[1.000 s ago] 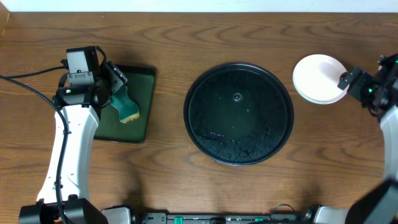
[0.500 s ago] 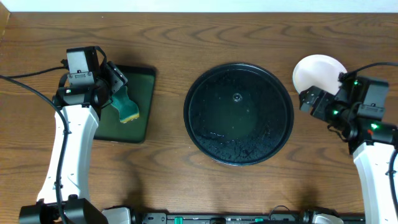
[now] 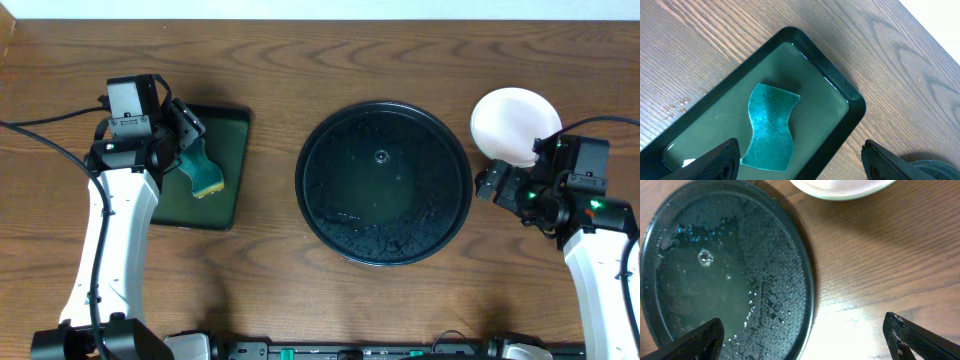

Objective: Clean dirty plates on tray and stack at the side

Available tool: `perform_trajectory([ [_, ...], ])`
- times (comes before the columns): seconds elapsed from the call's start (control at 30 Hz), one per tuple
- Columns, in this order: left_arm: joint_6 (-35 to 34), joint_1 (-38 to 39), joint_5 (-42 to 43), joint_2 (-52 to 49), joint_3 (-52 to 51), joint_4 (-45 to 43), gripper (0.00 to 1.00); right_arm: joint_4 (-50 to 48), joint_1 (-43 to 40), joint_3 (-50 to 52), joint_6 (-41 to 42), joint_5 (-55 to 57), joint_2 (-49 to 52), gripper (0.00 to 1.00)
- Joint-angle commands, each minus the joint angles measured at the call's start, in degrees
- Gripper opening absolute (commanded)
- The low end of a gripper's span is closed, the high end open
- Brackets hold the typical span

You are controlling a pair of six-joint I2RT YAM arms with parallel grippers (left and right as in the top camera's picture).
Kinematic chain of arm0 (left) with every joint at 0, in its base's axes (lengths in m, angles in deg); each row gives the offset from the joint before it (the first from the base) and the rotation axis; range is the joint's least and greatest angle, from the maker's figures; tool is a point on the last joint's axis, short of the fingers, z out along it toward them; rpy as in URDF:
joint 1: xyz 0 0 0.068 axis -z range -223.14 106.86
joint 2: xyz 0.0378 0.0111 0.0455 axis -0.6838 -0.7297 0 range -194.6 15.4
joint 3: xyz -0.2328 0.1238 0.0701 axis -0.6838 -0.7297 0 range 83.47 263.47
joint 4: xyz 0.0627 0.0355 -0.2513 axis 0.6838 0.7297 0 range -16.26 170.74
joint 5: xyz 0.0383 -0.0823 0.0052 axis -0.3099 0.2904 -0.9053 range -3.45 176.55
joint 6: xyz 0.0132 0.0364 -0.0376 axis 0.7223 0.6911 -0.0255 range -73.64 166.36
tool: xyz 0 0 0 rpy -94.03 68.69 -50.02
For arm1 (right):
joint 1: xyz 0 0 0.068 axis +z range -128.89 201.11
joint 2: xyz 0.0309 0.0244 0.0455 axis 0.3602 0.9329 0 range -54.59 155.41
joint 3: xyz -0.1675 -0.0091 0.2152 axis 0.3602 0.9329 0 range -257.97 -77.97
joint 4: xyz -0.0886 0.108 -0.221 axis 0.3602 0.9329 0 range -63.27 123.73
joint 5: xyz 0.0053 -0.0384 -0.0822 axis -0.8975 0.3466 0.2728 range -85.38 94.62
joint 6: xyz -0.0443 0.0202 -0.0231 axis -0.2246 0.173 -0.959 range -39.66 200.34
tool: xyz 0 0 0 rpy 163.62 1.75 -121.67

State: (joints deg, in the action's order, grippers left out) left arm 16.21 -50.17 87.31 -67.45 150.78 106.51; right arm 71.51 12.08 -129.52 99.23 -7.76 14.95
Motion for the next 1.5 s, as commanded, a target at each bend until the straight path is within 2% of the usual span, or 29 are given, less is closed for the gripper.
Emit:
perform_trajectory([
  [0.0,0.1,-0.2,-0.3,-0.2,0.9,0.0,0.79,-0.3,0.6,0.3,-0.1,0.8,0.9,0.99],
  [0.27,0.1,-0.2,-0.3,-0.2,0.9,0.0,0.78,-3.0,3.8,1.6,-5.0,0.8,0.5,0.99],
  [0.53,0.1,-0.2,-0.3,-0.2,0.9,0.0,0.78,-15.4,14.3,6.4,-13.0,1.0,-4.6,0.99],
  [0.77,0.1,-0.2,-0.3,-0.2,0.9,0.0,0.79,-16.8,15.1,7.0,-13.9,1.4,-4.5,0.99],
  [0.87,0.1,-0.2,-0.3,-0.2,0.9,0.0,0.78,-20.2,15.1,9.1,-14.9,1.4,-6.1,0.99],
  [0.97,0.1,-0.2,-0.3,-0.2,0.9,0.0,0.78,-27.9,15.1,14.9,-15.2,1.4,-11.4,0.99],
  [1.23,0.1,-0.2,-0.3,-0.2,0.9,0.0,0.78,-52.3,14.7,39.6,-15.1,1.7,-31.3,0.99],
  [1.37,0.1,-0.2,-0.3,-0.2,0.9,0.0,0.78,-59.4,14.3,47.9,-15.2,1.9,-41.4,0.99],
  [1.47,0.1,-0.2,-0.3,-0.2,0.9,0.0,0.78,-60.9,14.2,51.3,-15.1,2.7,-47.0,0.99],
])
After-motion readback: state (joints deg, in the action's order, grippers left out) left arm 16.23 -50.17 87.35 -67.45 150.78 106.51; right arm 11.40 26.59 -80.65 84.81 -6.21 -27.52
